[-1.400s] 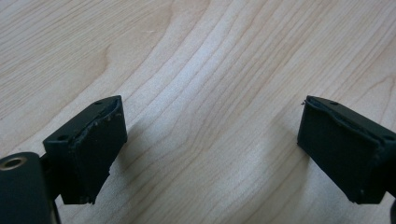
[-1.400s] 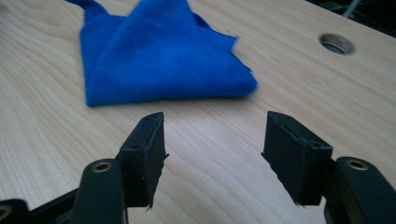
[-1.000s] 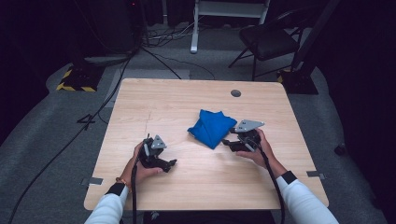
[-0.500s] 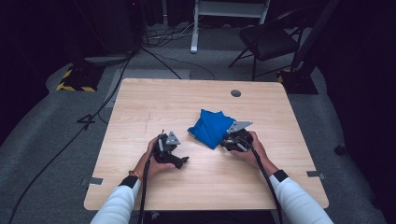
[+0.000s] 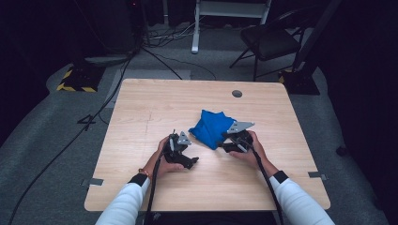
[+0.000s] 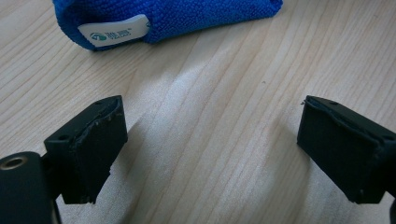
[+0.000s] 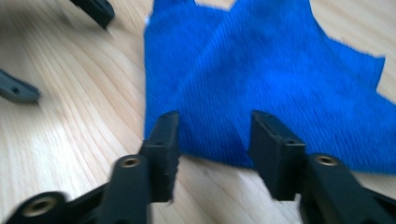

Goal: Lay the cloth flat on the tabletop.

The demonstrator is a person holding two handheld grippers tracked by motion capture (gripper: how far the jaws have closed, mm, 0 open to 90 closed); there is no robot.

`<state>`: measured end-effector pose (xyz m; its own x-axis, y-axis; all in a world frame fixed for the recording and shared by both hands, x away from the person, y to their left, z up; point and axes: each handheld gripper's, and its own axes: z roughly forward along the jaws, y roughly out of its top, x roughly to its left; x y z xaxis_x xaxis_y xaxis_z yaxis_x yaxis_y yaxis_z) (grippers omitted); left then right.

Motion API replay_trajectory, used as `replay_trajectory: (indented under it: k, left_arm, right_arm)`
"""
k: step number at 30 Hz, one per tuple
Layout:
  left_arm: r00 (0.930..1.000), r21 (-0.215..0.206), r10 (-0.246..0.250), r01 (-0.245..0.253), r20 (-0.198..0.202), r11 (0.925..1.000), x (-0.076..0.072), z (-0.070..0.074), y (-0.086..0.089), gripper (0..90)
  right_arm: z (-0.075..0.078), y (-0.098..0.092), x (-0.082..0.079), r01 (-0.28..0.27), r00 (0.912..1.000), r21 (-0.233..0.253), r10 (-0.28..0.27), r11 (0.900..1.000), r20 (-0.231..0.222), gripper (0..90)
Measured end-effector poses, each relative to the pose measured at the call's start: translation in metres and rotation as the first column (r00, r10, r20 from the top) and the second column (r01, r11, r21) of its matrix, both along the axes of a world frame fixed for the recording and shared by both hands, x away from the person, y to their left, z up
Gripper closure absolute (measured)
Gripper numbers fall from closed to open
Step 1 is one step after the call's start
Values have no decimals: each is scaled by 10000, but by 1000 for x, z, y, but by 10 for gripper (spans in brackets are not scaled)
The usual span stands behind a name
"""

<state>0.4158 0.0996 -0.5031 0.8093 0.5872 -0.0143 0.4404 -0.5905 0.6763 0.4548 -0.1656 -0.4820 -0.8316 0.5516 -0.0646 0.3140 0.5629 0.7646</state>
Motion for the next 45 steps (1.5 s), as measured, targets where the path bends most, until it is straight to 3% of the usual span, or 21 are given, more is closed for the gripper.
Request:
replay_trajectory:
  k: [4, 7, 9, 13, 14, 16, 17, 21, 23, 25, 30, 35, 37, 38, 40, 42, 45]
  left_arm:
    - [10000, -7, -44, 44, -1, 10000, 0, 0, 0, 87]
    - [10000, -1, -65, 65, -7, 10000, 0, 0, 0, 87]
    - [10000, -4, -70, 70, -5, 10000, 0, 0, 0, 87]
    - [9999, 48, -163, 163, -43, 9999, 1, 1, 1, 90]
    - [9999, 48, -163, 163, -43, 9999, 1, 1, 1, 95]
    - [10000, 68, -80, 80, 5, 9999, 1, 2, 1, 146]
    - [10000, -123, 97, -97, -4, 9999, 2, 3, 4, 187]
    - [9998, -358, -110, 117, 179, 9993, 2, 6, 4, 176]
    - [9992, -544, -96, 116, 380, 9985, 0, 12, 2, 175]
    - [9993, -670, -213, 234, 322, 9975, -1, 13, 1, 176]
    - [9968, -702, -587, 625, 550, 9956, -6, 18, -7, 197]
    - [9937, -704, -824, 878, 765, 9936, -8, 23, -17, 380]
    - [9937, -570, -794, 840, 785, 9948, -6, 24, -20, 393]
    - [9937, -630, -869, 914, 714, 9938, -5, 24, -19, 459]
    - [9926, -655, -993, 1038, 697, 9924, -4, 24, -19, 496]
    - [9904, -596, -1189, 1232, 701, 9906, -5, 23, -19, 579]
    - [9879, -502, -1310, 1355, 831, 9895, -7, 24, -20, 688]
  right_arm:
    - [-4, 5, 4, 112, 9999, 143, -113, 9998, 46, 393]
    - [-9, 8, 8, 119, 9999, -41, -119, 9999, -4, 400]
    - [-12, 10, 10, 218, 9996, -122, -220, 9997, -151, 473]
    - [-13, 13, 12, -142, 9991, -204, 134, 9997, -393, 643]
    - [-13, 13, 12, -142, 9991, -204, 134, 9997, -393, 643]
    - [-11, 14, 10, -392, 9987, -453, 376, 9982, -358, 778]
    - [-10, 13, 9, -517, 9981, -443, 501, 9977, -370, 794]
    - [-9, 6, 4, -922, 9939, -301, 902, 9953, -631, 820]
    - [-7, 1, -2, -1166, 9913, -367, 1140, 9925, -665, 820]
    - [-6, -1, -5, -1239, 9901, -395, 1209, 9915, -709, 818]
    - [0, -15, -22, -1593, 9857, -351, 1570, 9866, -611, 802]
    - [2, -23, -33, -1564, 9862, -342, 1541, 9871, -610, 687]
    - [4, -24, -34, -1507, 9873, -279, 1490, 9882, -555, 638]
    - [8, -26, -33, -1206, 9919, -157, 1198, 9926, -417, 571]
    - [14, -26, -32, -976, 9952, -104, 976, 9952, -57, 521]
    - [21, -25, -32, -919, 9942, -84, 923, 9957, 544, 520]
    - [28, -22, -28, -747, 9948, 246, 728, 9969, 719, 491]
